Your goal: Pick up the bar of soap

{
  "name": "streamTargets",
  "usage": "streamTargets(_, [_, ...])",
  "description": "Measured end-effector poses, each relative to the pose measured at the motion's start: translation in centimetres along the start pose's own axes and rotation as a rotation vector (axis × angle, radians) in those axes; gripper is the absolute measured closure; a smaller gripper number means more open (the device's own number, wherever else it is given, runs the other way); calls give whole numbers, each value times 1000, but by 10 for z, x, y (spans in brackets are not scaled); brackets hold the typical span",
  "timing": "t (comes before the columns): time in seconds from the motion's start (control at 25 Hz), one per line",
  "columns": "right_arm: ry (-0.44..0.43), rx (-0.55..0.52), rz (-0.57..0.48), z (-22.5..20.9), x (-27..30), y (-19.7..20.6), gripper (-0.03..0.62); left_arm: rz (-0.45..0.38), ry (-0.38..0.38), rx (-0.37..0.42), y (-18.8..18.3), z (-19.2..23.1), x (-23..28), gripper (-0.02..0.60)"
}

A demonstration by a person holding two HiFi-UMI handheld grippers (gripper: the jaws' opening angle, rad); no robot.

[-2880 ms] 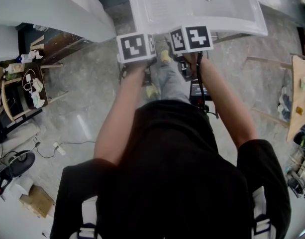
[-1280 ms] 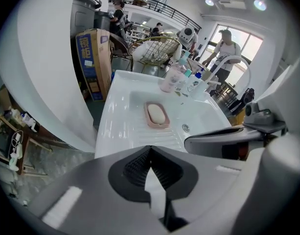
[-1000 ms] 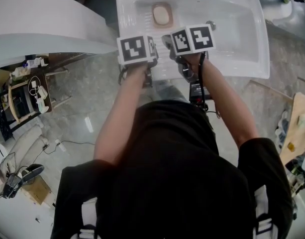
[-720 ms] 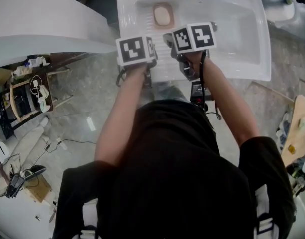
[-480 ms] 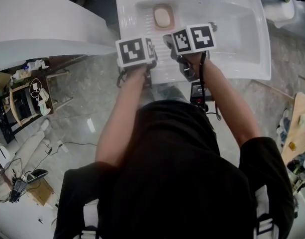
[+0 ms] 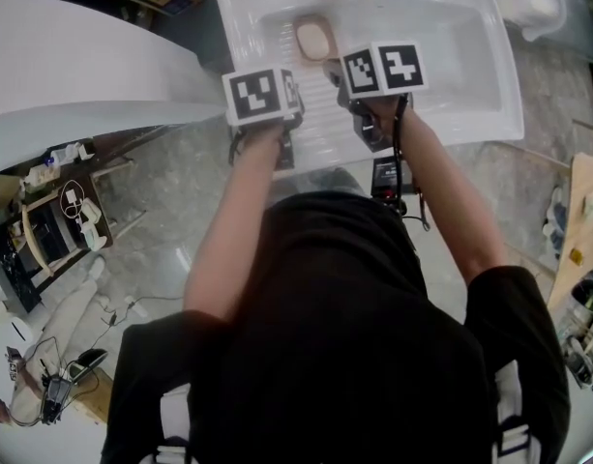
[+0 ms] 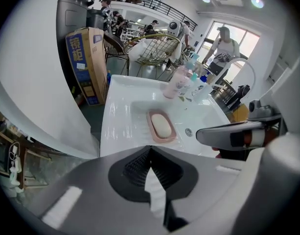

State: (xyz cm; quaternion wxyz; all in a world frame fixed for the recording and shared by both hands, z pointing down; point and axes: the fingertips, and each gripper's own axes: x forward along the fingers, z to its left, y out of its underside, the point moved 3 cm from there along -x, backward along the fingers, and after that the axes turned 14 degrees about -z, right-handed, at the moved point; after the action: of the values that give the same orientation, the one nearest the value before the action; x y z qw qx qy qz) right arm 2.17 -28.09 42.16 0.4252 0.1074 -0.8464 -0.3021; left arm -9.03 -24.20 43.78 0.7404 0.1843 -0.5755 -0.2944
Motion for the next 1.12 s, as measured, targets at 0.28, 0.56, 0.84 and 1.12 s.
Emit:
streamTargets(0.28, [42, -3, -25, 3, 6, -17, 579, -3, 26, 15, -15, 11, 2, 583])
streamTargets(0.56, [84, -7, -29, 2, 14, -23, 579, 15, 22, 29, -20, 29, 8, 583])
streamTargets(0.84, [115, -31, -18, 1, 28, -27, 579, 13, 67, 18, -34, 31, 19, 583])
streamTargets(1.12, [127, -32, 3, -8, 40, -32, 555, 35, 94, 11, -39, 31, 31, 583])
